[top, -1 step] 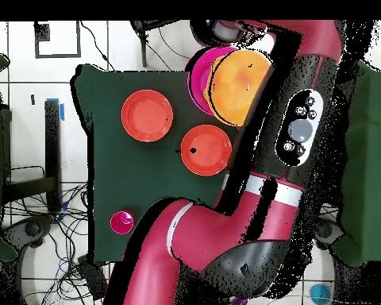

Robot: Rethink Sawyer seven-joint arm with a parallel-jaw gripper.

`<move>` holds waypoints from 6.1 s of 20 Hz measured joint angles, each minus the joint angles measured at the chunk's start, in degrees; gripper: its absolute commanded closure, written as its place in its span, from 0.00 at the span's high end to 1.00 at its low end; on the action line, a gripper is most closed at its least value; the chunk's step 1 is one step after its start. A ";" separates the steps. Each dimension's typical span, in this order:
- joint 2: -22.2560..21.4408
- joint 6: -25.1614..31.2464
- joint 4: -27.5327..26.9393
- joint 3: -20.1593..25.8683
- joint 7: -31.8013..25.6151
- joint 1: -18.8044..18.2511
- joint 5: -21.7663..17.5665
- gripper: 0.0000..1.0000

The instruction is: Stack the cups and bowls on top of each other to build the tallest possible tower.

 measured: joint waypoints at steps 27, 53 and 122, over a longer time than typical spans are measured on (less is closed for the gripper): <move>-6.81 -4.81 9.90 8.59 0.00 1.73 -8.39 1.00; -11.30 -8.60 17.12 12.12 0.00 4.22 -10.91 1.00; -11.57 -16.48 22.66 16.62 0.00 6.58 -13.96 1.00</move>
